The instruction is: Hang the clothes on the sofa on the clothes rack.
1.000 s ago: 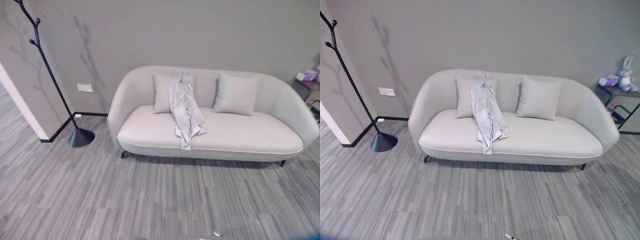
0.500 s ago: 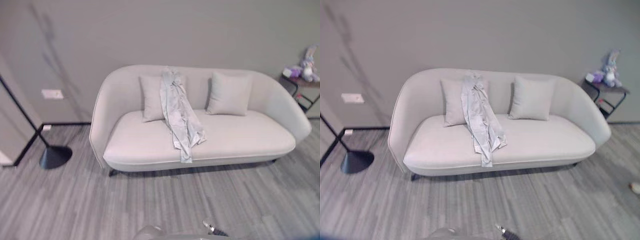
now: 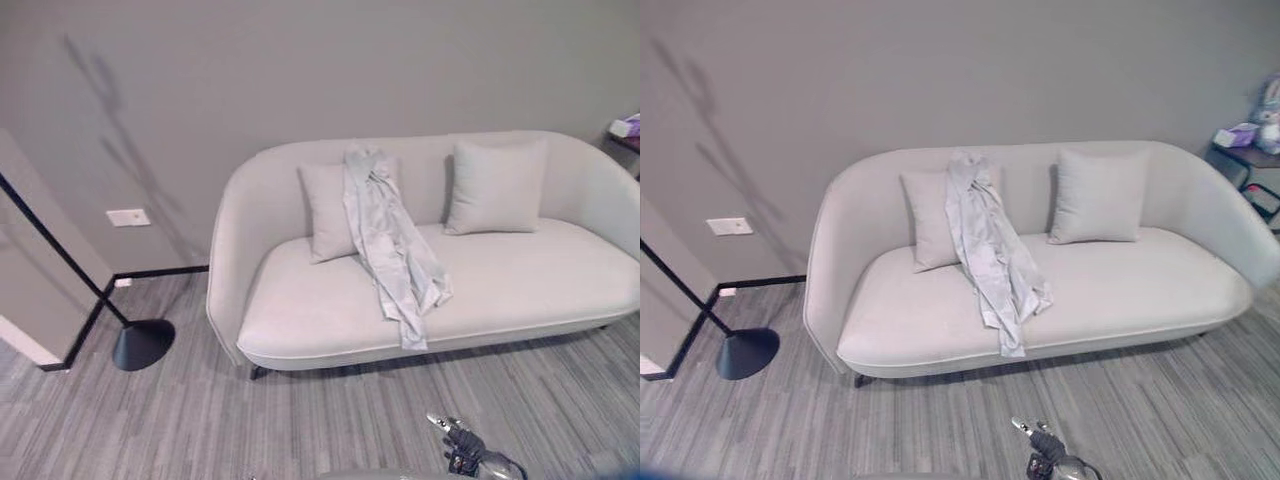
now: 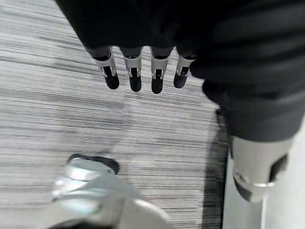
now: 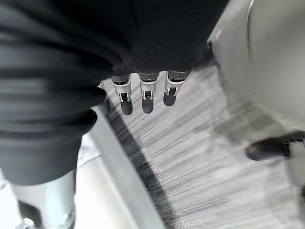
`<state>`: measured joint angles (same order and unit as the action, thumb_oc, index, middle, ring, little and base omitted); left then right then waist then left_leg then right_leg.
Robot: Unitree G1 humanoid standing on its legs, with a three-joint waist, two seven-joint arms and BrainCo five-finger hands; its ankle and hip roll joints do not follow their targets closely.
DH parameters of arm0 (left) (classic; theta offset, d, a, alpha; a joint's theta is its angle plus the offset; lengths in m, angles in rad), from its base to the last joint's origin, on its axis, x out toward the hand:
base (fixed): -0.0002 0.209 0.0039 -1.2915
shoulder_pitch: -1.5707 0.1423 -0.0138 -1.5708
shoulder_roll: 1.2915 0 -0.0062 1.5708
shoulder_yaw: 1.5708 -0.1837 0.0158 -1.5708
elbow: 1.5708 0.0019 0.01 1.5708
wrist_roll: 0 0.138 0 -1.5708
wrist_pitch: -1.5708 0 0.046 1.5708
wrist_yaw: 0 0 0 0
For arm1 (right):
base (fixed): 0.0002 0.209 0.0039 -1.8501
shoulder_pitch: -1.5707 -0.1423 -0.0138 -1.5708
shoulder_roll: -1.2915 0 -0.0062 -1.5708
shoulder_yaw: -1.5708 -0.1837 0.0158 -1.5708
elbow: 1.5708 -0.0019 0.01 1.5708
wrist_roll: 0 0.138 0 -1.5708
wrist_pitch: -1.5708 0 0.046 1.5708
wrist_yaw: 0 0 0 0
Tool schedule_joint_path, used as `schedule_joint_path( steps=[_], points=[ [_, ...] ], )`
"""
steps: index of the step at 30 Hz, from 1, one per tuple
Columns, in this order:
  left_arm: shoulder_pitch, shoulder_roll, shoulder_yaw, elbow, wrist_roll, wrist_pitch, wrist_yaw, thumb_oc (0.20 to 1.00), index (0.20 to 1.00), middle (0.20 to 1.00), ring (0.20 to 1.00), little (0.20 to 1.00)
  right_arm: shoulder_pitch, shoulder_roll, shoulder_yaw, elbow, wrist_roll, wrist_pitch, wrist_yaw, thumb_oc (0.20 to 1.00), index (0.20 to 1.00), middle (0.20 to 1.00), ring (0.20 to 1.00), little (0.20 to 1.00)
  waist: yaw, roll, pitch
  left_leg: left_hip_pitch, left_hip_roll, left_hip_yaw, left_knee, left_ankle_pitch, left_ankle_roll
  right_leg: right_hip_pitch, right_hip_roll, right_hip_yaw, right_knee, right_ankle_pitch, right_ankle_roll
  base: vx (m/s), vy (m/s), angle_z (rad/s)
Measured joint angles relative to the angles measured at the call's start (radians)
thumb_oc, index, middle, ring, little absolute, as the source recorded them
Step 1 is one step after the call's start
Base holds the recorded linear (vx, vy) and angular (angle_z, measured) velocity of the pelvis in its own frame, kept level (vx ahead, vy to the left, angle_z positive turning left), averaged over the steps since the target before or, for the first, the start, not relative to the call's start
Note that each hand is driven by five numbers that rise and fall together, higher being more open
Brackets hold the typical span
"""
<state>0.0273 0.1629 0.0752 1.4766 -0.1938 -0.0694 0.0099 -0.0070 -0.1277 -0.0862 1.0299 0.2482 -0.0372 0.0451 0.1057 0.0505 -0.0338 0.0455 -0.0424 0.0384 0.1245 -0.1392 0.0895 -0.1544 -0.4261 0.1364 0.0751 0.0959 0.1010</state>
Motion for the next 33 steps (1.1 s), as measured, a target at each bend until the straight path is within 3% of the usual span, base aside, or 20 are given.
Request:
schedule_joint_path(
  steps=[1, 3, 4, 5, 6, 7, 8, 10, 11, 14, 15, 16, 19, 20, 21, 22, 24, 28, 32, 33],
  points=[
    [0.0, 0.01, 0.0, -0.009, 0.0, 0.0, 0.001, 1.0, 1.0, 1.0, 1.0, 1.0, 0.001, 0.0, 0.001, -0.022, -0.014, 0.0, -0.002, 1.0, 1.0, 1.0, 1.0, 1.0, 0.003, -0.024, 0.0, 0.014, 0.001, -0.013, -0.01, 0.003, -0.004, 0.012, 0.001, 0.019, -0.002, 0.013, 0.001, 0.16, -0.321, 0.53],
    [0.005, 0.029, 0.011, -0.008, -0.001, 0.002, 0.009, 1.0, 1.0, 1.0, 1.0, 1.0, -0.015, 0.002, 0.004, -0.028, -0.036, -0.002, -0.012, 1.0, 1.0, 1.0, 1.0, 1.0, 0.019, -0.066, 0.0, 0.028, 0.004, -0.031, -0.029, 0.005, -0.018, 0.025, 0.025, -0.012, 0.004, 0.021, 0.013, 0.18, -0.415, 0.29],
    [0.017, 0.041, 0.011, -0.017, -0.001, 0.001, 0.011, 1.0, 1.0, 1.0, 1.0, 1.0, -0.017, 0.001, 0.007, -0.027, -0.04, -0.005, -0.013, 1.0, 1.0, 1.0, 1.0, 1.0, 0.029, -0.093, -0.004, 0.034, 0.004, -0.029, -0.04, 0.003, -0.027, 0.023, 0.043, -0.015, 0.012, 0.033, 0.0, 0.2, -0.486, 0.06],
    [0.044, 0.053, 0.072, 0.004, -0.004, -0.008, 0.014, 1.0, 1.0, 1.0, 1.0, 1.0, -0.061, -0.009, 0.031, -0.015, -0.074, -0.011, -0.021, 1.0, 1.0, 1.0, 1.0, 1.0, 0.045, -0.139, -0.007, 0.039, 0.029, -0.03, -0.05, -0.011, -0.074, 0.026, 0.1, -0.043, 0.06, 0.007, 0.002, 0.25, -0.647, -0.08],
    [0.038, 0.064, 0.087, 0.015, -0.004, -0.007, 0.018, 1.0, 1.0, 1.0, 1.0, 1.0, -0.065, -0.018, 0.045, -0.016, -0.088, -0.017, -0.02, 1.0, 1.0, 1.0, 1.0, 1.0, 0.044, -0.153, -0.009, 0.042, 0.049, -0.036, -0.032, -0.025, -0.092, 0.012, 0.15, -0.049, 0.087, 0.023, -0.03, 0.11, -0.307, -0.19],
    [0.049, 0.055, 0.08, 0.017, -0.004, -0.001, 0.018, 1.0, 1.0, 1.0, 1.0, 1.0, -0.075, -0.023, 0.038, -0.02, -0.094, -0.021, -0.022, 1.0, 1.0, 1.0, 1.0, 1.0, 0.05, -0.154, -0.013, 0.043, 0.058, -0.04, -0.032, -0.032, -0.104, 0.013, 0.162, -0.046, 0.081, 0.001, -0.018, 0.21, -0.607, -0.19],
    [0.054, 0.023, 0.082, 0.027, -0.004, 0.003, 0.017, 1.0, 1.0, 1.0, 1.0, 1.0, -0.094, -0.045, 0.041, -0.019, -0.107, -0.026, -0.03, 1.0, 1.0, 1.0, 1.0, 1.0, 0.046, -0.139, -0.017, 0.027, 0.097, -0.046, -0.025, -0.036, -0.122, 0.034, 0.194, -0.063, 0.063, -0.026, -0.006, 0.1, -0.304, -0.04],
    [0.046, 0.004, 0.076, 0.015, -0.004, -0.005, 0.018, 1.0, 1.0, 1.0, 1.0, 1.0, -0.096, -0.11, 0.063, -0.031, -0.159, -0.015, -0.048, 1.0, 1.0, 1.0, 1.0, 1.0, 0.046, -0.119, -0.014, -0.02, 0.174, -0.086, 0.033, -0.035, -0.149, 0.044, 0.26, -0.148, 0.048, -0.078, -0.02, 0.17, -0.471, 0.27],
    [0.041, 0.0, 0.078, -0.015, -0.004, -0.001, 0.014, 1.0, 1.0, 1.0, 1.0, 1.0, -0.092, -0.151, 0.066, -0.066, -0.193, -0.012, -0.069, 1.0, 1.0, 1.0, 1.0, 1.0, 0.042, -0.11, -0.012, -0.055, 0.219, -0.1, 0.095, -0.023, -0.166, 0.072, 0.303, -0.157, 0.017, -0.099, -0.004, 0.2, -0.539, 0.32],
    [0.038, -0.003, 0.094, -0.036, -0.004, 0.001, 0.012, 1.0, 1.0, 1.0, 1.0, 1.0, -0.087, -0.205, 0.078, -0.092, -0.22, -0.011, -0.095, 1.0, 1.0, 1.0, 1.0, 1.0, 0.044, -0.107, 0.009, -0.068, 0.263, -0.102, 0.153, -0.023, -0.135, 0.145, 0.327, -0.183, -0.058, -0.088, -0.006, 0.09, -0.246, 0.34],
    [0.038, -0.005, 0.093, -0.055, -0.004, 0.002, 0.007, 1.0, 1.0, 1.0, 1.0, 1.0, -0.082, -0.26, 0.083, -0.105, -0.258, -0.008, -0.125, 1.0, 1.0, 1.0, 1.0, 1.0, 0.035, -0.102, 0.016, -0.108, 0.299, -0.046, 0.174, 0.045, -0.128, 0.176, 0.337, -0.239, -0.07, -0.106, -0.056, 0.11, -0.189, 0.79],
    [0.028, -0.013, 0.084, -0.081, -0.003, 0.0, 0.007, 1.0, 1.0, 1.0, 1.0, 1.0, -0.074, -0.342, 0.116, -0.106, -0.302, 0.001, -0.141, 1.0, 1.0, 1.0, 1.0, 1.0, 0.032, -0.094, 0.021, -0.117, 0.295, -0.007, 0.128, 0.073, -0.15, 0.198, 0.332, -0.261, -0.104, -0.106, -0.066, 0.13, -0.12, 0.84],
    [0.041, -0.008, 0.082, -0.077, 0.0, 0.004, 0.007, 1.0, 1.0, 1.0, 1.0, 1.0, -0.105, -0.387, 0.119, -0.101, -0.34, 0.011, -0.172, 1.0, 1.0, 1.0, 1.0, 1.0, 0.037, -0.091, 0.026, -0.101, 0.222, -0.023, 0.006, 0.088, -0.178, 0.232, 0.333, -0.252, -0.175, -0.075, -0.067, 0.14, -0.077, 0.04],
    [0.037, -0.004, 0.072, -0.069, 0.0, 0.005, 0.008, 1.0, 1.0, 1.0, 1.0, 1.0, -0.143, -0.395, 0.132, -0.078, -0.351, 0.014, -0.177, 1.0, 1.0, 1.0, 1.0, 1.0, 0.035, -0.099, 0.029, -0.103, 0.157, -0.051, -0.048, 0.092, -0.192, 0.202, 0.313, -0.234, -0.174, -0.075, -0.062, 0.1, 0.01, -0.4],
    [0.019, -0.006, 0.083, -0.064, 0.001, 0.005, 0.008, 1.0, 1.0, 1.0, 1.0, 1.0, -0.19, -0.397, 0.138, -0.087, -0.365, 0.011, -0.184, 1.0, 1.0, 1.0, 1.0, 1.0, 0.042, -0.06, 0.048, -0.106, 0.106, -0.048, -0.13, 0.125, -0.162, 0.191, 0.338, -0.233, -0.173, -0.048, -0.063, 0.11, 0.004, -0.35],
    [0.008, -0.006, 0.077, -0.061, 0.001, 0.009, 0.009, 1.0, 1.0, 1.0, 1.0, 1.0, -0.205, -0.392, 0.157, -0.063, -0.365, 0.011, -0.193, 1.0, 1.0, 1.0, 1.0, 1.0, 0.043, -0.051, 0.055, -0.117, 0.096, -0.034, -0.139, 0.149, -0.14, 0.188, 0.345, -0.231, -0.172, -0.051, -0.06, 0.24, 0.028, -0.41],
    [0.001, -0.007, 0.076, -0.065, 0.001, 0.007, 0.009, 1.0, 1.0, 1.0, 1.0, 1.0, -0.224, -0.374, 0.191, -0.033, -0.365, 0.022, -0.187, 1.0, 1.0, 1.0, 1.0, 1.0, 0.051, -0.052, 0.056, -0.096, 0.102, -0.022, -0.18, 0.211, -0.134, 0.186, 0.343, -0.219, -0.168, -0.04, -0.054, 0.33, 0.122, -0.07],
    [-0.037, -0.019, -0.009, -0.162, 0.005, 0.008, -0.004, 1.0, 1.0, 1.0, 1.0, 1.0, -0.388, -0.337, 0.375, 0.18, -0.348, 0.026, -0.181, 1.0, 1.0, 1.0, 1.0, 1.0, 0.062, -0.066, 0.077, -0.11, 0.044, 0.002, -0.157, 0.185, -0.104, 0.19, 0.289, -0.225, -0.167, -0.055, -0.058, 0.21, 0.103, 0.11],
    [-0.067, -0.014, -0.043, -0.165, 0.018, 0.007, -0.003, 1.0, 1.0, 1.0, 1.0, 1.0, -0.466, -0.334, 0.391, 0.232, -0.335, 0.03, -0.173, 1.0, 1.0, 1.0, 1.0, 1.0, 0.076, -0.066, 0.08, -0.115, -0.004, 0.013, -0.12, 0.151, -0.053, 0.207, 0.248, -0.23, -0.167, -0.075, -0.081, 0.34, 0.217, 0.06],
    [-0.07, -0.021, -0.042, -0.158, 0.02, 0.01, -0.005, 1.0, 1.0, 1.0, 1.0, 1.0, -0.513, -0.339, 0.404, 0.25, -0.334, 0.031, -0.173, 1.0, 1.0, 1.0, 1.0, 1.0, 0.089, -0.057, 0.087, -0.1, -0.021, 0.029, -0.089, 0.119, -0.006, 0.189, 0.233, -0.232, -0.105, -0.054, -0.03, 0.16, 0.18, -0.43]
  ],
)
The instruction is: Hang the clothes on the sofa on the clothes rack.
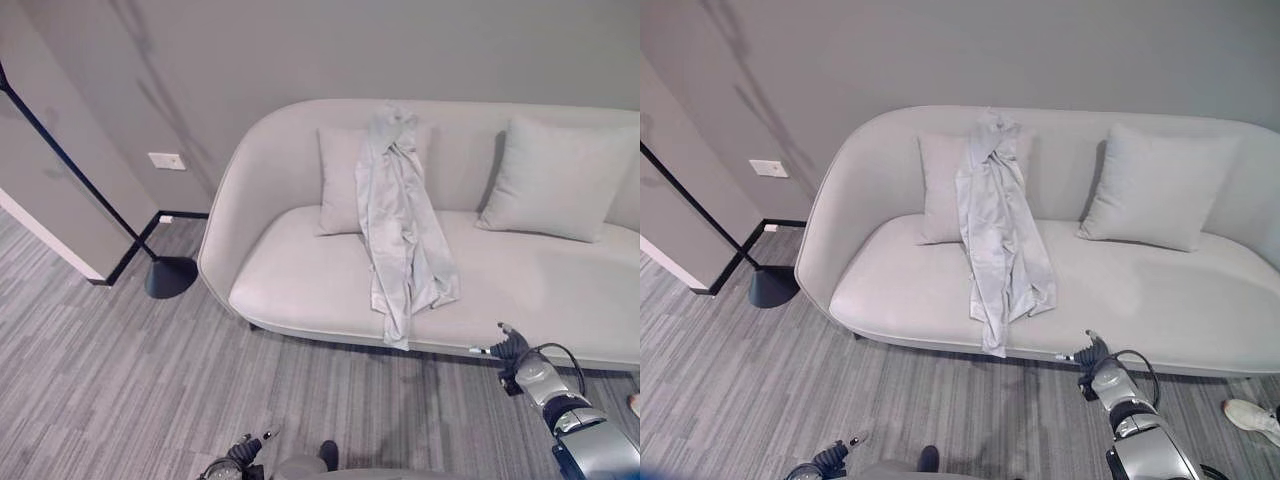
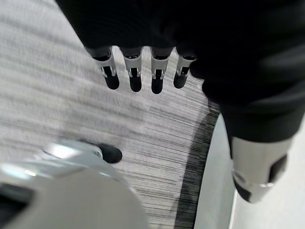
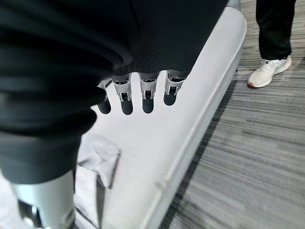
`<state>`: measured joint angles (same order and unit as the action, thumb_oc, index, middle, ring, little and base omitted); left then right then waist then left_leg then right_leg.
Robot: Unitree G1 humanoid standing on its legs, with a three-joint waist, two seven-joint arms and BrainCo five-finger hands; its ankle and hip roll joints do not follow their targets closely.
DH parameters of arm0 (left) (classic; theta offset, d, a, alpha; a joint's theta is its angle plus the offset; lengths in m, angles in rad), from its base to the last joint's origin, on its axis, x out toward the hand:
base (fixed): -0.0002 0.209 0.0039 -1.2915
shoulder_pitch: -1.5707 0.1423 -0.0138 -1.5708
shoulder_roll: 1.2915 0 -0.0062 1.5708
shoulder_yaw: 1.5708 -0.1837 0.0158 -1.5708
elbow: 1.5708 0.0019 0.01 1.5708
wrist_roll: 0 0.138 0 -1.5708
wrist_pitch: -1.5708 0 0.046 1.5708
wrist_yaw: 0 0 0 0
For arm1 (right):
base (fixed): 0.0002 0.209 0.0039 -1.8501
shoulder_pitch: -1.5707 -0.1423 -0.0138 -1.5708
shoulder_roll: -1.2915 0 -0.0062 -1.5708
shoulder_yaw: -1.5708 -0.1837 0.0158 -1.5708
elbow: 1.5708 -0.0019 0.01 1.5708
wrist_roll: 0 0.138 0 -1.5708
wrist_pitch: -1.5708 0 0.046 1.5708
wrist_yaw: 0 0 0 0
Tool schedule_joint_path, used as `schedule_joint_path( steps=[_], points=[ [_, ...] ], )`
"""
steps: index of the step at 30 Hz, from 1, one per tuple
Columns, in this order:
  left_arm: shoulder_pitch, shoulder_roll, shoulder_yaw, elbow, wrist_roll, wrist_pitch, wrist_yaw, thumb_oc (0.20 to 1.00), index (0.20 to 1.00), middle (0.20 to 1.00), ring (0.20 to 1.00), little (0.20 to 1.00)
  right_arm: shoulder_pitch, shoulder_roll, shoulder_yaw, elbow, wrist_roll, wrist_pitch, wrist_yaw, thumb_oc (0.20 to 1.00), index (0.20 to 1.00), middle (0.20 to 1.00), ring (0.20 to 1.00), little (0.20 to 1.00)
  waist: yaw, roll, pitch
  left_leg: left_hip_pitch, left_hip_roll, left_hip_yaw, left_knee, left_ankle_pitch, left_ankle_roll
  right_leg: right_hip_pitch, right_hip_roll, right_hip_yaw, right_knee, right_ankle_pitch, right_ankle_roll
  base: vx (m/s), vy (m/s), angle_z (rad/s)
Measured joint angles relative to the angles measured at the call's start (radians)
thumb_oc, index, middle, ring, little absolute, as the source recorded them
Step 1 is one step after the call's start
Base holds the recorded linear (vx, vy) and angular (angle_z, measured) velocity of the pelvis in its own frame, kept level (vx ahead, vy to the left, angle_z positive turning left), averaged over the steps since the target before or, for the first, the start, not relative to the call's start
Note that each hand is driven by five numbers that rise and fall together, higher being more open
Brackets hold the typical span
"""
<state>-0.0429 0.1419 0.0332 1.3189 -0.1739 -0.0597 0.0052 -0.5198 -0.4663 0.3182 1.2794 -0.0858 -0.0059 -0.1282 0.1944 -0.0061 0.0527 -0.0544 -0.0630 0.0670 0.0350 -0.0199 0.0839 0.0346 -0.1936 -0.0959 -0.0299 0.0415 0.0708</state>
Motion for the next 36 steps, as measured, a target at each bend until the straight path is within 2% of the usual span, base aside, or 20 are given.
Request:
schedule_joint_path(
  steps=[2, 3, 4, 6, 7, 9, 11, 13, 15, 16, 17, 19, 20, 23, 25, 26, 28, 30, 32, 36],
  points=[
    [-0.001, -0.032, -0.009, 0.009, 0.002, 0.0, 0.002, 1.0, 1.0, 1.0, 1.0, 1.0, -0.065, -0.019, 0.031, -0.039, 0.002, -0.001, -0.004, 1.0, 1.0, 1.0, 1.0, 1.0, -0.006, 0.078, 0.019, 0.031, 0.038, 0.006, 0.002, -0.014, 0.012, -0.085, 0.02, -0.008, 0.224, 0.006, 0.001, 0.24, 0.162, -0.31],
    [0.001, -0.037, -0.033, 0.019, 0.003, -0.001, 0.003, 1.0, 1.0, 1.0, 1.0, 1.0, -0.061, -0.03, 0.037, -0.083, 0.001, -0.003, -0.011, 1.0, 1.0, 1.0, 1.0, 1.0, -0.028, 0.114, 0.016, 0.065, 0.05, -0.008, -0.013, -0.015, 0.019, -0.102, 0.025, -0.011, 0.311, 0.031, -0.023, 0.45, 0.09, 0.13],
    [0.016, -0.027, -0.034, 0.01, 0.008, -0.009, 0.009, 1.0, 1.0, 1.0, 1.0, 1.0, -0.042, -0.034, 0.047, -0.185, -0.006, -0.001, -0.02, 1.0, 1.0, 1.0, 1.0, 1.0, -0.053, 0.136, 0.027, 0.141, 0.052, -0.014, -0.051, -0.015, 0.014, -0.187, 0.019, 0.02, 0.508, 0.032, -0.014, 0.24, -0.026, 0.22],
    [0.031, -0.004, -0.031, 0.004, 0.007, -0.012, 0.015, 1.0, 1.0, 1.0, 1.0, 1.0, -0.025, -0.053, 0.059, -0.284, -0.03, 0.0, -0.022, 1.0, 1.0, 1.0, 1.0, 1.0, -0.068, 0.133, 0.023, 0.163, 0.029, -0.028, -0.071, -0.017, 0.009, -0.215, 0.018, 0.045, 0.407, -0.014, 0.003, 0.17, -0.019, 0.09],
    [0.033, 0.009, -0.031, 0.012, 0.007, -0.011, 0.02, 1.0, 1.0, 1.0, 1.0, 1.0, -0.029, -0.067, 0.055, -0.319, -0.04, -0.007, -0.032, 1.0, 1.0, 1.0, 1.0, 1.0, -0.079, 0.105, 0.028, 0.159, 0.018, -0.023, -0.072, 0.006, 0.026, -0.214, 0.013, 0.059, 0.308, -0.021, 0.002, 0.19, -0.036, 0.39],
    [0.024, 0.016, -0.035, 0.022, 0.008, -0.01, 0.03, 1.0, 1.0, 1.0, 1.0, 1.0, -0.014, -0.091, 0.052, -0.298, -0.055, 0.002, -0.041, 1.0, 1.0, 1.0, 1.0, 1.0, -0.088, 0.097, 0.035, 0.176, 0.007, -0.069, -0.081, -0.009, 0.012, -0.23, 0.036, 0.063, 0.223, -0.016, 0.001, 0.21, -0.054, 0.44],
    [0.021, 0.012, -0.032, 0.056, 0.008, -0.01, 0.034, 1.0, 1.0, 1.0, 1.0, 1.0, -0.017, -0.115, 0.017, -0.291, -0.07, 0.0, -0.059, 1.0, 1.0, 1.0, 1.0, 1.0, -0.111, 0.097, 0.051, 0.178, 0.0, -0.105, -0.086, -0.005, 0.029, -0.217, 0.067, 0.087, -0.068, 0.031, 0.004, 0.3, -0.139, 0.63],
    [-0.015, 0.001, -0.035, 0.092, 0.008, -0.009, 0.036, 1.0, 1.0, 1.0, 1.0, 1.0, -0.005, -0.145, 0.025, -0.255, -0.071, 0.003, -0.067, 1.0, 1.0, 1.0, 1.0, 1.0, -0.141, 0.125, 0.082, 0.174, 0.003, -0.195, -0.05, -0.052, 0.037, -0.269, 0.081, 0.163, -0.067, 0.073, 0.015, 0.24, -0.177, 1.09],
    [-0.005, 0.0, -0.036, 0.072, 0.008, -0.012, 0.038, 1.0, 1.0, 1.0, 1.0, 1.0, -0.001, -0.134, 0.025, -0.24, -0.07, 0.018, -0.064, 1.0, 1.0, 1.0, 1.0, 1.0, -0.159, 0.127, 0.097, 0.211, -0.001, -0.202, -0.072, -0.039, 0.05, -0.308, 0.07, 0.16, -0.039, 0.096, -0.01, 0.25, -0.318, 0.77],
    [-0.009, -0.005, -0.034, 0.073, 0.008, -0.013, 0.044, 1.0, 1.0, 1.0, 1.0, 1.0, 0.008, -0.13, 0.021, -0.215, -0.069, 0.009, -0.069, 1.0, 1.0, 1.0, 1.0, 1.0, -0.153, 0.112, 0.101, 0.214, -0.009, -0.254, -0.057, -0.059, 0.016, -0.324, 0.064, 0.151, 0.012, 0.1, -0.008, 0.09, -0.167, 0.82],
    [-0.011, -0.001, -0.032, 0.075, 0.007, -0.012, 0.049, 1.0, 1.0, 1.0, 1.0, 1.0, 0.023, -0.126, 0.026, -0.178, -0.068, 0.008, -0.065, 1.0, 1.0, 1.0, 1.0, 1.0, -0.163, 0.104, 0.095, 0.209, -0.004, -0.297, -0.053, -0.071, 0.014, -0.309, 0.058, 0.135, 0.025, 0.115, -0.013, 0.12, -0.162, 1.09],
    [-0.005, 0.011, -0.034, 0.045, 0.007, -0.02, 0.05, 1.0, 1.0, 1.0, 1.0, 1.0, 0.025, -0.103, 0.019, -0.106, -0.063, 0.015, -0.06, 1.0, 1.0, 1.0, 1.0, 1.0, -0.141, 0.081, 0.092, 0.229, 0.014, -0.298, -0.076, -0.08, 0.0, -0.325, 0.102, 0.141, 0.109, 0.131, -0.027, 0.08, -0.093, 0.74],
    [0.006, 0.026, -0.035, 0.032, 0.007, -0.019, 0.051, 1.0, 1.0, 1.0, 1.0, 1.0, 0.023, -0.09, 0.015, -0.117, -0.058, 0.016, -0.056, 1.0, 1.0, 1.0, 1.0, 1.0, -0.132, 0.044, 0.089, 0.23, -0.005, -0.281, -0.076, -0.088, -0.013, -0.311, 0.107, 0.142, 0.093, 0.221, -0.082, 0.17, -0.229, -0.02],
    [0.038, -0.003, 0.014, 0.043, 0.008, -0.026, 0.051, 1.0, 1.0, 1.0, 1.0, 1.0, -0.008, -0.043, -0.019, -0.008, -0.024, -0.022, -0.071, 1.0, 1.0, 1.0, 1.0, 1.0, -0.095, 0.011, 0.101, 0.152, 0.011, -0.279, 0.047, -0.161, -0.075, -0.263, 0.105, 0.133, -0.01, 0.174, -0.057, 0.02, -0.144, 0.05],
    [0.026, -0.021, 0.003, -0.093, 0.01, -0.014, 0.054, 1.0, 1.0, 1.0, 1.0, 1.0, 0.023, -0.022, -0.043, 0.014, 0.028, -0.008, -0.084, 1.0, 1.0, 1.0, 1.0, 1.0, -0.088, 0.021, 0.142, 0.034, 0.111, -0.176, 0.112, -0.188, -0.09, -0.293, 0.121, 0.12, -0.003, 0.161, -0.068, -0.05, -0.04, 1.01],
    [-0.045, -0.006, -0.017, -0.142, 0.023, -0.032, 0.052, 1.0, 1.0, 1.0, 1.0, 1.0, -0.034, -0.013, -0.056, 0.075, 0.068, -0.005, -0.08, 1.0, 1.0, 1.0, 1.0, 1.0, -0.088, 0.039, 0.228, -0.025, 0.194, -0.16, 0.091, -0.179, -0.103, -0.306, 0.134, 0.092, 0.008, 0.16, -0.069, -0.01, 0.009, 0.62],
    [-0.077, -0.029, -0.045, -0.188, 0.038, -0.024, 0.054, 1.0, 1.0, 1.0, 1.0, 1.0, -0.084, 0.012, -0.065, 0.089, 0.126, -0.014, -0.08, 1.0, 1.0, 1.0, 1.0, 1.0, -0.092, 0.079, 0.294, -0.031, 0.264, -0.133, 0.051, -0.165, -0.128, -0.313, 0.156, 0.08, 0.027, 0.138, -0.064, -0.01, 0.005, 0.19],
    [-0.112, -0.054, -0.065, -0.185, 0.04, -0.03, 0.048, 1.0, 1.0, 1.0, 1.0, 1.0, -0.116, 0.023, -0.069, 0.086, 0.15, -0.023, -0.068, 1.0, 1.0, 1.0, 1.0, 1.0, -0.115, 0.121, 0.334, -0.023, 0.277, -0.143, 0.013, -0.134, -0.167, -0.304, 0.164, 0.083, 0.028, 0.118, -0.047, 0.01, 0.009, -0.06],
    [-0.104, -0.056, -0.073, -0.237, 0.048, -0.034, 0.047, 1.0, 1.0, 1.0, 1.0, 1.0, -0.124, 0.031, -0.076, 0.093, 0.176, -0.034, -0.066, 1.0, 1.0, 1.0, 1.0, 1.0, -0.126, 0.124, 0.358, -0.019, 0.273, -0.136, 0.0, -0.068, -0.222, -0.302, 0.156, 0.089, 0.035, 0.12, -0.034, 0.0, 0.022, -0.09],
    [-0.118, -0.037, -0.07, -0.278, 0.047, -0.038, 0.049, 1.0, 1.0, 1.0, 1.0, 1.0, -0.148, 0.035, -0.057, 0.111, 0.187, -0.03, -0.065, 1.0, 1.0, 1.0, 1.0, 1.0, -0.126, 0.116, 0.415, -0.07, 0.232, -0.14, 0.003, -0.041, -0.221, -0.363, 0.11, 0.094, 0.07, 0.119, -0.015, -0.03, 0.049, 0.17]
  ],
)
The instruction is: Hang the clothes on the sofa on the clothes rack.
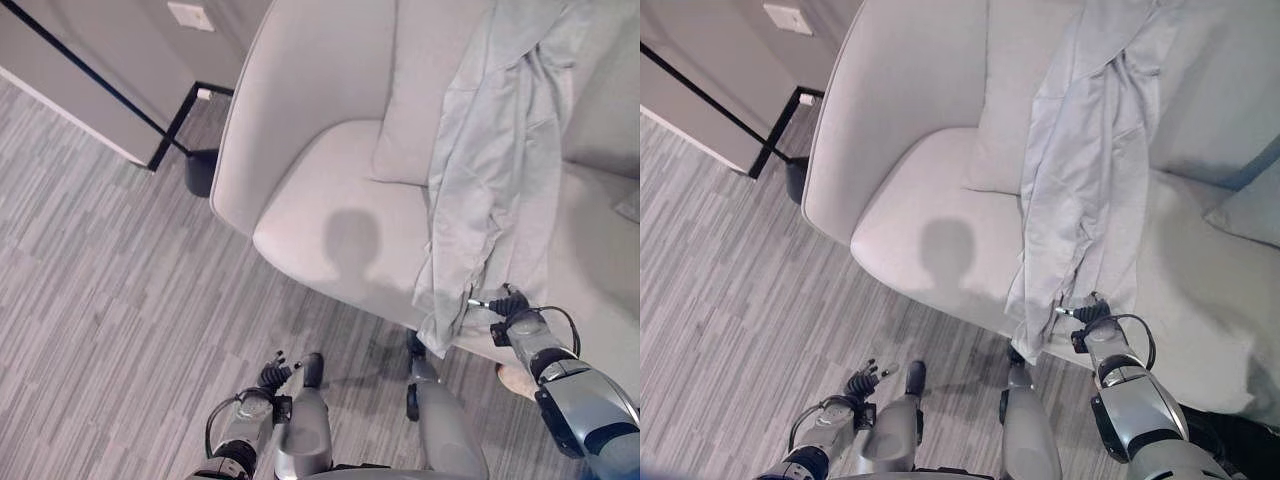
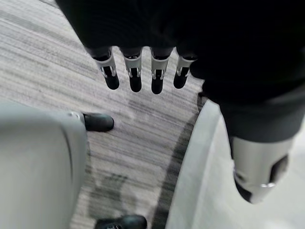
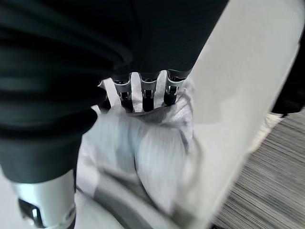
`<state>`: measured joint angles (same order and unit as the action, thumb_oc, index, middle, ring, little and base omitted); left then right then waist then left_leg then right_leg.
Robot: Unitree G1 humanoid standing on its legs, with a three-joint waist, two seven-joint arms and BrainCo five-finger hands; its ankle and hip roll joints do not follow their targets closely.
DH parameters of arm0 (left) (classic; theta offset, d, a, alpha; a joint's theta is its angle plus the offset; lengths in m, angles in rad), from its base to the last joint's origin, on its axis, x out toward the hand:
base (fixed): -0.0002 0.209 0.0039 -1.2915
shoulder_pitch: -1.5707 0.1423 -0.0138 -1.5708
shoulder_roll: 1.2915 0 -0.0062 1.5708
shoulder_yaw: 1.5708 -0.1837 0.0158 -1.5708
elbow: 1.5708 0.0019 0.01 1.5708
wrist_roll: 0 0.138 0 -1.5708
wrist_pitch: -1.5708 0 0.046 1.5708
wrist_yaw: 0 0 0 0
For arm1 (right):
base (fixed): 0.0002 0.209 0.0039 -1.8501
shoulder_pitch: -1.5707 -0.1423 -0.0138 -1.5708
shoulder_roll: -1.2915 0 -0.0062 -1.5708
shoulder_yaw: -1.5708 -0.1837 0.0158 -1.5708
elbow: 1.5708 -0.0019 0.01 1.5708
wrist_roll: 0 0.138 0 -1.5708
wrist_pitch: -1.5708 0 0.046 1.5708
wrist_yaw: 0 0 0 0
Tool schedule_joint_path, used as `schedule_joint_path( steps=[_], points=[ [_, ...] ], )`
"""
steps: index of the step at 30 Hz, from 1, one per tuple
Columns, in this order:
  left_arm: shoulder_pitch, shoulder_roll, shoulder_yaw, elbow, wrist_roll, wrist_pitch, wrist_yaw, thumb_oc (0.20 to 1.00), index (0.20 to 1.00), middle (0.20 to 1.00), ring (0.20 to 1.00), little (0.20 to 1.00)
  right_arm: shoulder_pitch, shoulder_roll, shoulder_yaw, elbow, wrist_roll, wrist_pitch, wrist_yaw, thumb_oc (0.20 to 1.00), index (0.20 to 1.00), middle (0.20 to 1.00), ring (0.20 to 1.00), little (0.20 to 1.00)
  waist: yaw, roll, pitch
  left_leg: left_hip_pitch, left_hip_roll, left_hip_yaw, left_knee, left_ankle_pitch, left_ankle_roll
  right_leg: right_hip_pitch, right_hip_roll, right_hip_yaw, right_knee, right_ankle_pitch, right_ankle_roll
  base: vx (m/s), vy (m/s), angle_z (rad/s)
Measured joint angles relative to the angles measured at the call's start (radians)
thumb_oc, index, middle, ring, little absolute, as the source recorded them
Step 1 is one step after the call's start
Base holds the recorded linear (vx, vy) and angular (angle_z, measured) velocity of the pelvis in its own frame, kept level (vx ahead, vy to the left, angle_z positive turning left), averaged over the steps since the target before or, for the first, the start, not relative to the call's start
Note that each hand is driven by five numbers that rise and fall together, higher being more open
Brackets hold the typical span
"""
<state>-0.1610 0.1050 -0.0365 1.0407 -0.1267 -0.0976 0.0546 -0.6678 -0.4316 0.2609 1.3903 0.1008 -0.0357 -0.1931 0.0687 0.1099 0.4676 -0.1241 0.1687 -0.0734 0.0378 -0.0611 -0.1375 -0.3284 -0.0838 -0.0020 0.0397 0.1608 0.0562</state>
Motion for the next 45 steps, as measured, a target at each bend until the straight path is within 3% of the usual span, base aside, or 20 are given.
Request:
schedule_joint_path(
  steps=[2, 7, 17, 19, 20, 22, 24, 26, 30, 33, 35, 36, 37, 38, 39, 40, 41, 43, 44, 45],
  points=[
    [-0.009, 0.0, 0.002, 0.03, -0.003, 0.001, 0.004, 1.0, 1.0, 1.0, 1.0, 1.0, -0.056, -0.004, 0.003, 0.029, 0.001, 0.003, -0.026, 1.0, 1.0, 1.0, 1.0, 1.0, 0.001, 0.021, 0.055, -0.002, -0.007, -0.003, 0.0, 0.006, 0.002, -0.011, -0.008, -0.002, 0.018, 0.016, 0.009, 0.0, 0.062, 0.08],
    [-0.013, 0.002, 0.017, 0.066, -0.001, 0.006, 0.021, 1.0, 1.0, 1.0, 1.0, 1.0, -0.059, -0.041, 0.003, 0.022, 0.003, 0.001, -0.04, 1.0, 1.0, 1.0, 1.0, 1.0, -0.013, 0.027, 0.06, 0.023, -0.004, 0.004, -0.025, 0.012, -0.003, -0.008, -0.007, -0.005, 0.032, 0.015, 0.008, 0.03, 0.019, -0.02],
    [-0.026, -0.005, 0.012, 0.079, 0.03, 0.007, 0.022, 1.0, 1.0, 1.0, 1.0, 1.0, -0.029, -0.001, 0.005, -0.053, -0.004, -0.038, -0.031, 1.0, 1.0, 1.0, 1.0, 1.0, -0.021, 0.028, 0.059, 0.107, 0.014, 0.002, -0.072, 0.026, -0.008, 0.059, 0.01, -0.009, 0.029, -0.001, 0.0, 0.02, 0.009, 0.0],
    [-0.043, -0.003, -0.009, 0.096, 0.031, 0.023, 0.033, 1.0, 1.0, 1.0, 1.0, 1.0, 0.06, -0.014, -0.001, -0.316, -0.045, -0.013, -0.03, 1.0, 1.0, 1.0, 1.0, 1.0, -0.027, 0.02, 0.061, 0.143, 0.028, 0.032, -0.075, 0.039, -0.007, 0.099, 0.025, -0.014, 0.018, -0.004, 0.006, 0.0, 0.038, 0.0],
    [-0.033, -0.01, 0.052, 0.143, 0.032, 0.015, 0.033, 1.0, 1.0, 1.0, 1.0, 1.0, 0.176, -0.006, 0.017, -0.531, -0.085, -0.027, -0.017, 1.0, 1.0, 1.0, 1.0, 1.0, -0.03, 0.006, 0.045, 0.204, 0.042, 0.027, -0.095, 0.038, -0.007, 0.156, 0.04, -0.015, 0.009, -0.001, -0.007, -0.05, 0.026, -0.08],
    [-0.016, 0.002, 0.029, 0.21, 0.032, 0.013, 0.041, 1.0, 1.0, 1.0, 1.0, 1.0, 0.273, 0.017, 0.012, -0.632, -0.123, -0.038, 0.0, 1.0, 1.0, 1.0, 1.0, 1.0, -0.045, -0.047, -0.095, 0.194, 0.046, 0.027, -0.107, 0.033, -0.002, 0.157, 0.043, -0.023, -0.039, -0.022, -0.009, -0.05, 0.015, -0.01],
    [0.0, 0.016, 0.027, 0.236, 0.032, 0.01, 0.043, 1.0, 1.0, 1.0, 1.0, 1.0, 0.324, 0.031, -0.006, -0.636, -0.142, -0.041, 0.006, 1.0, 1.0, 1.0, 1.0, 1.0, -0.047, -0.09, -0.178, 0.182, 0.044, 0.03, -0.112, 0.033, -0.003, 0.149, 0.041, -0.02, -0.047, -0.018, -0.01, -0.04, 0.047, -0.01],
    [0.0, 0.047, 0.001, 0.271, 0.033, 0.011, 0.044, 1.0, 1.0, 1.0, 1.0, 1.0, 0.406, 0.05, -0.025, -0.629, -0.17, -0.016, 0.04, 1.0, 1.0, 1.0, 1.0, 1.0, -0.056, -0.164, -0.27, 0.186, 0.024, 0.028, -0.121, 0.032, -0.001, 0.157, 0.025, -0.012, -0.078, -0.005, -0.016, -0.01, 0.08, -0.06],
    [0.012, 0.065, -0.018, 0.285, 0.033, 0.013, 0.048, 1.0, 1.0, 1.0, 1.0, 1.0, 0.465, 0.08, -0.029, -0.601, -0.181, 0.001, 0.08, 1.0, 1.0, 1.0, 1.0, 1.0, -0.06, -0.189, -0.325, 0.206, -0.019, 0.031, -0.121, 0.027, 0.013, 0.175, -0.01, -0.01, -0.08, 0.001, -0.025, -0.08, 0.129, -0.02],
    [0.025, 0.076, -0.045, 0.312, 0.033, 0.019, 0.054, 1.0, 1.0, 1.0, 1.0, 1.0, 0.477, 0.151, 0.018, -0.574, -0.202, 0.007, 0.129, 1.0, 1.0, 1.0, 1.0, 1.0, -0.049, -0.158, -0.396, 0.228, -0.094, 0.03, -0.086, -0.002, 0.06, 0.21, -0.078, -0.001, -0.071, 0.004, -0.019, -0.1, 0.255, 0.01],
    [0.034, 0.083, -0.066, 0.316, 0.033, 0.019, 0.06, 1.0, 1.0, 1.0, 1.0, 1.0, 0.479, 0.192, 0.051, -0.568, -0.215, 0.007, 0.145, 1.0, 1.0, 1.0, 1.0, 1.0, -0.03, -0.167, -0.438, 0.195, -0.152, 0.032, 0.022, -0.052, 0.095, 0.216, -0.126, 0.019, -0.05, -0.025, -0.066, -0.24, 0.415, 0.0],
    [0.027, 0.081, -0.084, 0.344, 0.032, 0.017, 0.059, 1.0, 1.0, 1.0, 1.0, 1.0, 0.47, 0.217, 0.071, -0.564, -0.218, 0.008, 0.15, 1.0, 1.0, 1.0, 1.0, 1.0, -0.034, -0.172, -0.443, 0.136, -0.204, 0.029, 0.169, -0.116, 0.147, 0.201, -0.149, 0.02, -0.008, 0.021, -0.04, -0.23, 0.332, -0.33],
    [0.031, 0.061, -0.077, 0.383, 0.032, 0.021, 0.06, 1.0, 1.0, 1.0, 1.0, 1.0, 0.457, 0.22, 0.096, -0.559, -0.218, 0.004, 0.158, 1.0, 1.0, 1.0, 1.0, 1.0, -0.032, -0.131, -0.452, 0.071, -0.247, 0.041, 0.302, -0.176, 0.208, 0.17, -0.144, 0.01, 0.017, 0.108, 0.03, -0.28, 0.259, -0.88],
    [0.053, 0.059, -0.069, 0.415, 0.029, 0.028, 0.064, 1.0, 1.0, 1.0, 1.0, 1.0, 0.474, 0.249, 0.123, -0.515, -0.219, 0.005, 0.168, 1.0, 1.0, 1.0, 1.0, 1.0, -0.02, -0.097, -0.471, 0.069, -0.229, 0.089, 0.316, -0.193, 0.251, 0.19, -0.127, -0.013, -0.07, 0.242, -0.023, -0.3, 0.228, -0.83],
    [0.082, 0.046, -0.017, 0.385, 0.026, 0.028, 0.063, 1.0, 1.0, 1.0, 1.0, 1.0, 0.477, 0.235, 0.129, -0.484, -0.218, 0.012, 0.177, 1.0, 1.0, 1.0, 1.0, 1.0, -0.024, -0.068, -0.474, 0.053, -0.215, 0.108, 0.279, -0.125, 0.268, 0.161, -0.105, -0.046, 0.076, 0.092, -0.027, -0.37, 0.223, -0.6],
    [0.093, 0.052, 0.007, 0.374, 0.025, 0.027, 0.061, 1.0, 1.0, 1.0, 1.0, 1.0, 0.479, 0.225, 0.115, -0.471, -0.218, 0.02, 0.179, 1.0, 1.0, 1.0, 1.0, 1.0, -0.005, -0.057, -0.474, 0.073, -0.204, 0.11, 0.201, -0.061, 0.261, 0.152, -0.059, -0.032, 0.316, -0.103, 0.0, -0.26, 0.081, -0.03],
    [0.106, 0.063, 0.0, 0.386, 0.024, 0.038, 0.064, 1.0, 1.0, 1.0, 1.0, 1.0, 0.476, 0.203, 0.115, -0.473, -0.218, 0.021, 0.183, 1.0, 1.0, 1.0, 1.0, 1.0, 0.007, -0.046, -0.475, 0.09, -0.209, 0.107, 0.11, 0.022, 0.247, 0.221, 0.013, 0.0, 0.457, -0.231, 0.021, -0.23, 0.065, -0.09],
    [0.108, 0.077, -0.011, 0.381, 0.025, 0.034, 0.064, 1.0, 1.0, 1.0, 1.0, 1.0, 0.457, 0.167, 0.113, -0.491, -0.218, 0.02, 0.184, 1.0, 1.0, 1.0, 1.0, 1.0, 0.029, -0.061, -0.476, 0.076, -0.233, 0.106, 0.038, 0.076, 0.224, 0.31, 0.092, 0.034, 0.474, -0.302, 0.034, -0.12, -0.011, -0.03],
    [0.115, 0.088, -0.013, 0.382, 0.025, 0.037, 0.062, 1.0, 1.0, 1.0, 1.0, 1.0, 0.439, 0.15, 0.103, -0.505, -0.218, 0.011, 0.183, 1.0, 1.0, 1.0, 1.0, 1.0, 0.042, -0.087, -0.474, 0.053, -0.263, 0.108, -0.026, 0.119, 0.159, 0.416, 0.127, 0.052, 0.295, -0.351, -0.007, -0.06, -0.082, -0.12],
    [0.118, 0.088, -0.011, 0.379, 0.025, 0.039, 0.061, 1.0, 1.0, 1.0, 1.0, 1.0, 0.436, 0.147, 0.09, -0.504, -0.218, 0.005, 0.181, 1.0, 1.0, 1.0, 1.0, 1.0, 0.049, -0.096, -0.472, 0.019, -0.283, 0.103, -0.061, 0.126, 0.148, 0.47, 0.15, 0.043, 0.125, -0.339, -0.048, -0.03, -0.109, 0.1]
  ],
)
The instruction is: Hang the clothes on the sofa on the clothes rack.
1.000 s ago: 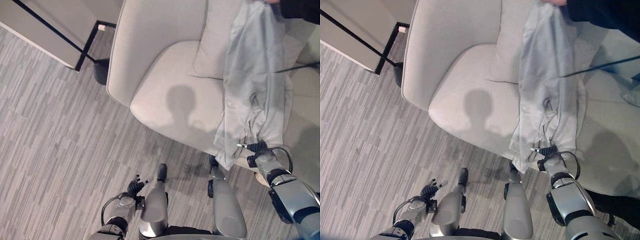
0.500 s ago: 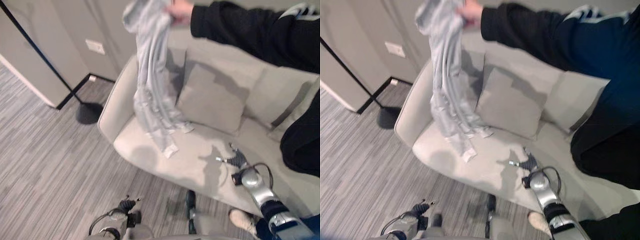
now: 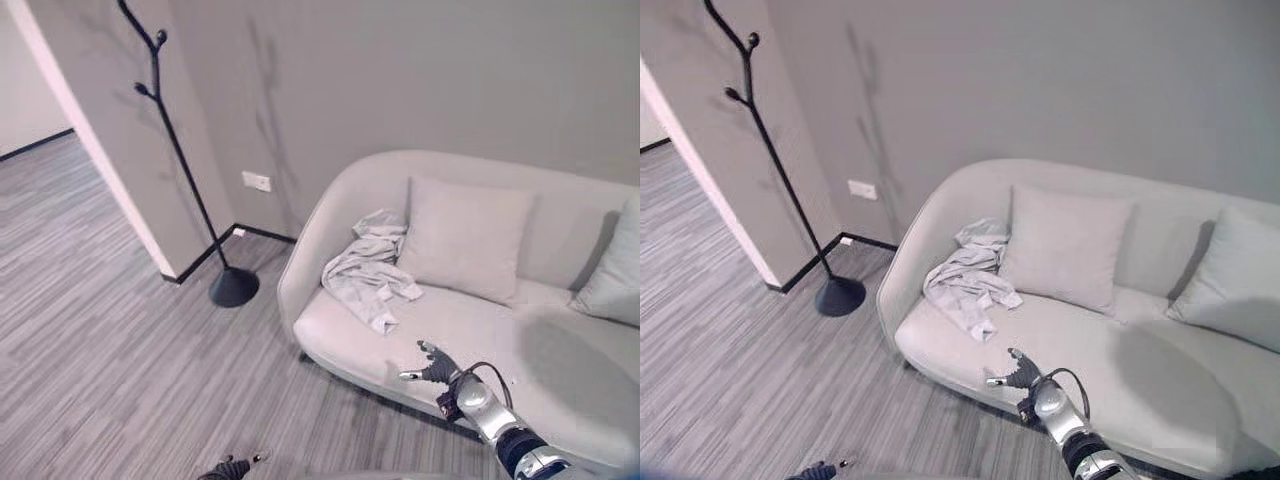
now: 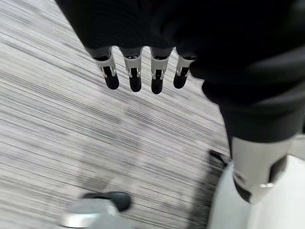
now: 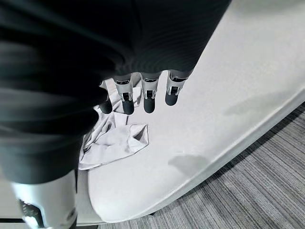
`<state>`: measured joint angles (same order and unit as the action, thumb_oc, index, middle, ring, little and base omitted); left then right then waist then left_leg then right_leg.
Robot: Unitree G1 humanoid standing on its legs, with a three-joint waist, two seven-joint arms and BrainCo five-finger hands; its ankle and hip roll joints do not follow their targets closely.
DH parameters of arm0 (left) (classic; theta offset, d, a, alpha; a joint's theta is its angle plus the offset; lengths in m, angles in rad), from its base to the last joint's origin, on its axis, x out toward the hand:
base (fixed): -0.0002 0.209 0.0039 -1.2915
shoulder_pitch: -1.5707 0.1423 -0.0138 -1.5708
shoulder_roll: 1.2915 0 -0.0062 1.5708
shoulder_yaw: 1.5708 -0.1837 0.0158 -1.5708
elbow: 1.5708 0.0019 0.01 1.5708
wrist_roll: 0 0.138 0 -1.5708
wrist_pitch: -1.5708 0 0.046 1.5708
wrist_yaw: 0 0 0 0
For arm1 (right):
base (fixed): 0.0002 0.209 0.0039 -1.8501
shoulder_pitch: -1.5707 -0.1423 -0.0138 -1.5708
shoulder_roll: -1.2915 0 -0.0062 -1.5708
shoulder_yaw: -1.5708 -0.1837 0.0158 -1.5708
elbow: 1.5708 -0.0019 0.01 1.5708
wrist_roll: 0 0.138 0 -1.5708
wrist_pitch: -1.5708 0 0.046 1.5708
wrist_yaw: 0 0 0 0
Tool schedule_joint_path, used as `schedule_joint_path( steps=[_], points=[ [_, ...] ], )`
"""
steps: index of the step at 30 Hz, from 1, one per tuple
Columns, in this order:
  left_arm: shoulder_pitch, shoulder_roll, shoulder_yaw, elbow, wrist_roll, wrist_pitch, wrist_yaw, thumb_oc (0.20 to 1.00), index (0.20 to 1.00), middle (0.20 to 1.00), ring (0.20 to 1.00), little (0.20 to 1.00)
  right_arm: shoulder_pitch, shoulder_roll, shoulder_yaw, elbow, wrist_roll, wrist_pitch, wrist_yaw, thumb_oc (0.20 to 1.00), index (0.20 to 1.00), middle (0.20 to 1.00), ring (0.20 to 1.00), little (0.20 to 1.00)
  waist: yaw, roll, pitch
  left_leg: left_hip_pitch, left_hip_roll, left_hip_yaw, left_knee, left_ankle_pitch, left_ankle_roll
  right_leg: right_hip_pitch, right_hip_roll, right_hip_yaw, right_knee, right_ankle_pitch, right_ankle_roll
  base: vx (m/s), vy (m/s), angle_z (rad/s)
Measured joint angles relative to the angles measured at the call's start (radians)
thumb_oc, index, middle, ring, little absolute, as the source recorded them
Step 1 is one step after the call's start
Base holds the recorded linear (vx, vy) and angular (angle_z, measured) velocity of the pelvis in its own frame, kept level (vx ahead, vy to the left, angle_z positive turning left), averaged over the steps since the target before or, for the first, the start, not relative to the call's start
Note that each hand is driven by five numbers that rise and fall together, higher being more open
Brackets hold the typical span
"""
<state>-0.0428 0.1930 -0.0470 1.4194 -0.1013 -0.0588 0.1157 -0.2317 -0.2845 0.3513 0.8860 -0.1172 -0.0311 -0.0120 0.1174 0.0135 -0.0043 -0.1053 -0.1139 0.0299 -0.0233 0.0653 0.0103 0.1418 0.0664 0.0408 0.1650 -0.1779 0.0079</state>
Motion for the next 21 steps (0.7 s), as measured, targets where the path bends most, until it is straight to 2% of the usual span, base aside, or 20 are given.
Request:
schedule_joint_path(
  steps=[1, 2, 3, 4, 5, 6, 7, 8, 9, 10, 11, 12, 13, 14, 15, 17, 18, 19, 20, 21],
  points=[
    [-0.019, 0.011, 0.018, -0.004, 0.001, 0.004, -0.002, 1.0, 1.0, 1.0, 1.0, 1.0, 0.006, 0.005, -0.001, 0.001, 0.0, -0.004, -0.003, 1.0, 1.0, 1.0, 1.0, 1.0, -0.009, -0.082, 0.018, -0.046, -0.048, 0.067, -0.001, -0.065, -0.091, 0.035, -0.029, -0.013, -0.186, 0.018, -0.115, -0.01, -0.097, 0.39],
    [-0.045, -0.001, 0.036, -0.002, 0.001, 0.011, -0.006, 1.0, 1.0, 1.0, 1.0, 1.0, 0.017, 0.006, -0.011, 0.054, 0.0, 0.0, -0.006, 1.0, 1.0, 1.0, 1.0, 1.0, -0.006, -0.111, 0.033, -0.123, -0.041, 0.045, 0.201, -0.079, 0.021, 0.019, -0.063, -0.059, -0.232, 0.072, -0.102, -0.01, -0.044, 0.45],
    [-0.053, 0.003, 0.048, -0.005, 0.0, 0.013, -0.006, 1.0, 1.0, 1.0, 1.0, 1.0, 0.027, 0.011, -0.007, 0.069, 0.0, 0.003, -0.006, 1.0, 1.0, 1.0, 1.0, 1.0, -0.005, -0.13, 0.045, -0.137, -0.026, 0.032, 0.325, -0.112, 0.016, 0.01, -0.075, -0.061, -0.241, 0.088, -0.098, 0.0, 0.0, 0.38],
    [-0.051, 0.006, 0.044, -0.007, 0.001, 0.014, -0.006, 1.0, 1.0, 1.0, 1.0, 1.0, 0.032, 0.009, -0.005, 0.067, 0.0, 0.004, -0.006, 1.0, 1.0, 1.0, 1.0, 1.0, -0.016, -0.125, 0.054, -0.115, 0.015, 0.016, 0.37, -0.141, 0.008, 0.004, -0.069, -0.061, -0.247, 0.1, -0.09, 0.0, 0.0, 0.23],
    [-0.045, 0.0, 0.044, -0.006, 0.001, 0.018, -0.009, 1.0, 1.0, 1.0, 1.0, 1.0, 0.032, -0.002, -0.007, 0.057, 0.0, 0.004, -0.006, 1.0, 1.0, 1.0, 1.0, 1.0, -0.031, -0.091, 0.054, -0.044, 0.056, -0.035, 0.286, -0.168, 0.004, -0.009, -0.045, -0.063, -0.233, 0.105, -0.075, -0.2, -0.129, 0.04],
    [-0.047, 0.002, 0.044, -0.013, 0.001, 0.018, -0.01, 1.0, 1.0, 1.0, 1.0, 1.0, 0.026, -0.005, -0.008, 0.043, 0.0, 0.001, -0.005, 1.0, 1.0, 1.0, 1.0, 1.0, -0.031, -0.08, 0.065, 0.004, 0.041, -0.043, 0.14, -0.129, 0.031, -0.046, -0.063, -0.048, -0.205, 0.116, -0.05, -0.2, -0.129, 0.07],
    [-0.054, -0.015, 0.001, -0.07, 0.004, 0.023, 0.002, 1.0, 1.0, 1.0, 1.0, 1.0, 0.035, -0.041, 0.013, -0.017, -0.002, 0.004, -0.023, 1.0, 1.0, 1.0, 1.0, 1.0, -0.033, -0.052, 0.096, -0.043, 0.048, -0.046, 0.241, -0.112, -0.039, -0.073, -0.027, -0.055, -0.147, 0.129, -0.05, -0.13, -0.094, 0.72],
    [-0.106, -0.011, -0.015, -0.102, 0.007, 0.017, -0.006, 1.0, 1.0, 1.0, 1.0, 1.0, 0.038, -0.051, -0.033, -0.041, -0.011, -0.013, -0.023, 1.0, 1.0, 1.0, 1.0, 1.0, -0.057, -0.074, 0.154, -0.162, 0.021, -0.005, 0.415, -0.063, -0.249, -0.044, -0.056, -0.127, -0.198, 0.172, -0.123, 0.13, 0.073, 1.3],
    [-0.155, -0.008, -0.003, -0.082, 0.007, 0.007, -0.007, 1.0, 1.0, 1.0, 1.0, 1.0, 0.02, -0.064, -0.05, -0.017, -0.021, -0.004, -0.031, 1.0, 1.0, 1.0, 1.0, 1.0, -0.059, -0.108, 0.178, -0.246, 0.011, 0.042, 0.509, -0.046, -0.192, -0.037, -0.128, -0.169, -0.222, 0.16, -0.088, 0.22, 0.135, 0.88],
    [-0.176, 0.001, 0.011, -0.07, 0.008, -0.003, -0.008, 1.0, 1.0, 1.0, 1.0, 1.0, -0.03, -0.068, -0.053, 0.011, -0.021, 0.005, -0.029, 1.0, 1.0, 1.0, 1.0, 1.0, -0.04, -0.099, 0.18, -0.293, 0.082, 0.045, 0.536, -0.082, -0.125, -0.064, -0.135, -0.156, -0.218, 0.172, -0.086, 0.16, 0.098, 0.03],
    [-0.167, 0.009, 0.035, -0.049, 0.007, -0.003, -0.007, 1.0, 1.0, 1.0, 1.0, 1.0, -0.055, -0.068, -0.054, 0.005, -0.02, 0.002, -0.033, 1.0, 1.0, 1.0, 1.0, 1.0, -0.035, -0.082, 0.18, -0.292, 0.157, 0.061, 0.496, -0.104, -0.082, -0.057, -0.13, -0.15, -0.244, 0.172, -0.086, 0.1, 0.06, -0.37],
    [-0.161, 0.01, 0.053, -0.034, 0.007, 0.001, -0.007, 1.0, 1.0, 1.0, 1.0, 1.0, -0.066, -0.075, -0.056, 0.0, -0.02, -0.001, -0.042, 1.0, 1.0, 1.0, 1.0, 1.0, -0.047, -0.067, 0.184, -0.268, 0.213, 0.028, 0.407, -0.107, -0.075, -0.041, -0.136, -0.163, -0.261, 0.169, -0.082, 0.17, 0.128, -0.01],
    [-0.149, 0.007, 0.052, -0.031, 0.007, 0.006, -0.007, 1.0, 1.0, 1.0, 1.0, 1.0, -0.063, -0.09, -0.056, -0.001, -0.02, -0.001, -0.05, 1.0, 1.0, 1.0, 1.0, 1.0, -0.061, -0.05, 0.182, -0.231, 0.246, 0.001, 0.358, -0.105, -0.084, -0.027, -0.155, -0.162, -0.261, 0.163, -0.073, 0.27, 0.197, 0.15],
    [-0.124, 0.004, 0.047, -0.027, 0.007, 0.011, -0.01, 1.0, 1.0, 1.0, 1.0, 1.0, -0.052, -0.101, -0.051, 0.002, -0.02, 0.0, -0.05, 1.0, 1.0, 1.0, 1.0, 1.0, -0.048, -0.034, 0.174, -0.207, 0.261, -0.01, 0.364, -0.107, -0.089, -0.005, -0.176, -0.158, -0.261, 0.146, -0.052, 0.41, 0.326, 0.15],
    [-0.104, 0.002, 0.049, -0.021, 0.007, 0.015, -0.012, 1.0, 1.0, 1.0, 1.0, 1.0, -0.051, -0.113, -0.049, 0.004, -0.02, 0.0, -0.051, 1.0, 1.0, 1.0, 1.0, 1.0, -0.051, -0.011, 0.156, -0.171, 0.267, -0.042, 0.298, -0.109, -0.09, -0.006, -0.185, -0.148, -0.261, 0.121, -0.039, 0.32, 0.279, 0.09],
    [-0.101, -0.002, 0.058, 0.011, 0.006, 0.017, -0.011, 1.0, 1.0, 1.0, 1.0, 1.0, -0.056, -0.127, -0.045, 0.009, -0.02, 0.001, -0.061, 1.0, 1.0, 1.0, 1.0, 1.0, -0.037, 0.008, 0.134, -0.12, 0.255, -0.111, 0.13, -0.113, -0.09, -0.031, -0.207, -0.115, -0.261, 0.105, -0.018, 0.2, 0.201, 0.02],
    [-0.1, -0.013, 0.055, 0.015, 0.006, 0.02, -0.011, 1.0, 1.0, 1.0, 1.0, 1.0, -0.063, -0.135, -0.055, 0.008, -0.019, 0.0, -0.07, 1.0, 1.0, 1.0, 1.0, 1.0, -0.02, 0.014, 0.126, -0.085, 0.228, -0.094, 0.036, -0.075, -0.116, -0.049, -0.235, -0.081, -0.261, 0.102, 0.01, 0.25, 0.229, -0.02],
    [-0.094, -0.016, 0.053, -0.007, 0.005, 0.019, -0.01, 1.0, 1.0, 1.0, 1.0, 1.0, -0.056, -0.129, -0.055, 0.009, -0.018, -0.001, -0.069, 1.0, 1.0, 1.0, 1.0, 1.0, -0.007, 0.012, 0.129, -0.082, 0.215, -0.045, 0.019, -0.046, -0.11, -0.05, -0.239, -0.048, -0.255, 0.114, 0.035, 0.25, 0.229, 0.07],
    [-0.073, -0.005, 0.048, -0.004, 0.006, 0.019, -0.012, 1.0, 1.0, 1.0, 1.0, 1.0, -0.016, -0.071, -0.096, 0.008, -0.017, -0.001, -0.067, 1.0, 1.0, 1.0, 1.0, 1.0, 0.03, -0.022, 0.118, -0.047, 0.159, 0.039, 0.061, -0.025, -0.069, 0.019, -0.274, -0.053, -0.213, 0.155, 0.022, 0.5, 0.54, 0.11],
    [-0.061, -0.009, 0.048, -0.003, 0.006, 0.019, -0.014, 1.0, 1.0, 1.0, 1.0, 1.0, -0.013, -0.053, -0.106, 0.007, -0.015, -0.005, -0.069, 1.0, 1.0, 1.0, 1.0, 1.0, 0.028, -0.015, 0.107, -0.037, 0.142, 0.051, 0.065, -0.023, -0.047, 0.03, -0.29, -0.049, -0.207, 0.171, 0.001, 0.48, 0.582, 0.1]
  ],
)
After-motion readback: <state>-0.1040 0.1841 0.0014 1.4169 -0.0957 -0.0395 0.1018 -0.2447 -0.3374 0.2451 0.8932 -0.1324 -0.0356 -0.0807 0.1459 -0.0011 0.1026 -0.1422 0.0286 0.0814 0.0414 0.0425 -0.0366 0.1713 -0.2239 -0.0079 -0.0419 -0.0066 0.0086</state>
